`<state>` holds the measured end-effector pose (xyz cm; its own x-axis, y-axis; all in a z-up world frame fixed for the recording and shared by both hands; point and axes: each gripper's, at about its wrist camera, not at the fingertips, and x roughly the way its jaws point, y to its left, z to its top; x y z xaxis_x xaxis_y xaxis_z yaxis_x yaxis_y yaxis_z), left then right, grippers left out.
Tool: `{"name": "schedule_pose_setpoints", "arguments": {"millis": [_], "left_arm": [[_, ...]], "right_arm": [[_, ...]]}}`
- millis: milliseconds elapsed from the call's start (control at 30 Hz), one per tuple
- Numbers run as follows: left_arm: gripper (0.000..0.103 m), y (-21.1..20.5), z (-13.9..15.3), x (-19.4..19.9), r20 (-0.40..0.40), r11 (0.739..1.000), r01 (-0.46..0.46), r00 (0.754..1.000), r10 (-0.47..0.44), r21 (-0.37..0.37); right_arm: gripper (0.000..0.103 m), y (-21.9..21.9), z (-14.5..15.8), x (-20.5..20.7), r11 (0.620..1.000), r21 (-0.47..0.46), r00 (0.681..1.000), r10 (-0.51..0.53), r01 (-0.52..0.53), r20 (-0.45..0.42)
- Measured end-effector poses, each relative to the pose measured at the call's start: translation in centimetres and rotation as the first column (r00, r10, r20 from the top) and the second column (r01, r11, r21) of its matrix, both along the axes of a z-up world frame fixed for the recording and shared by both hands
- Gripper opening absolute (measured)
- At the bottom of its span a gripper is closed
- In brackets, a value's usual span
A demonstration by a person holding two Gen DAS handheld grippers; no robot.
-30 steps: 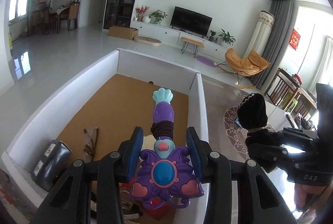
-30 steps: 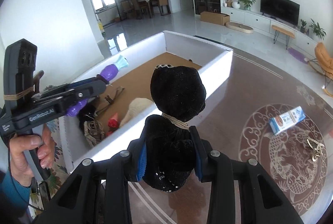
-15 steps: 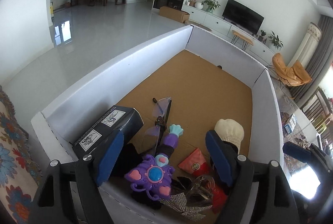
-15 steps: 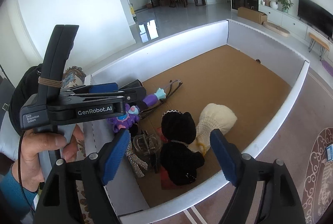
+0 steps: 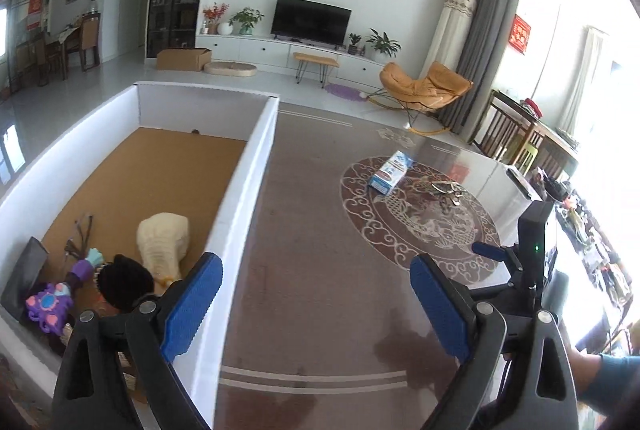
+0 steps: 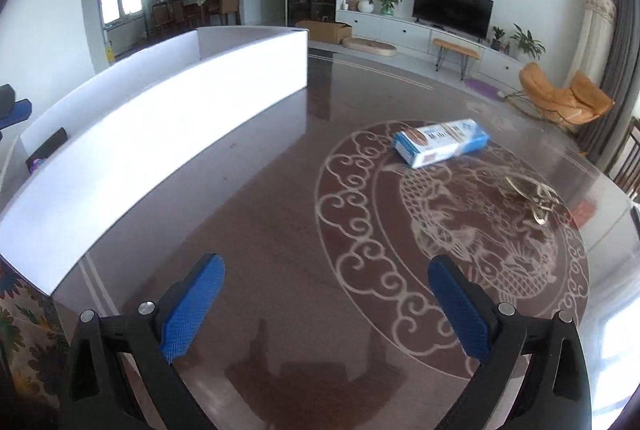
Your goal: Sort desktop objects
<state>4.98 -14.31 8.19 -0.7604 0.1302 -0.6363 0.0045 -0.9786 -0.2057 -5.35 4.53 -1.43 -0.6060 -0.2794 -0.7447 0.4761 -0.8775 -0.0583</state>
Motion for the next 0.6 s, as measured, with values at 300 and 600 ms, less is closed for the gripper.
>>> {"name": "schedule_pose_setpoints", "arguments": {"millis": [300, 600], "left_arm": [[0.096, 10.8, -9.6, -7.9, 0.217, 0.981, 0.163, 0.967, -0.136, -0.109], [0.100, 14.6, -11.8, -11.0, 0.230, 0.956, 0.196, 0.962, -0.145, -0.220]], "right_arm": [[0.102, 13.4, -2.6, -0.9, 0.966, 0.071, 0.962, -0.255, 0.249, 0.100], [0.103, 14.8, -2.9, -0.7, 0.958, 0.007, 0.950, -0.287, 0.288, 0.120]]}}
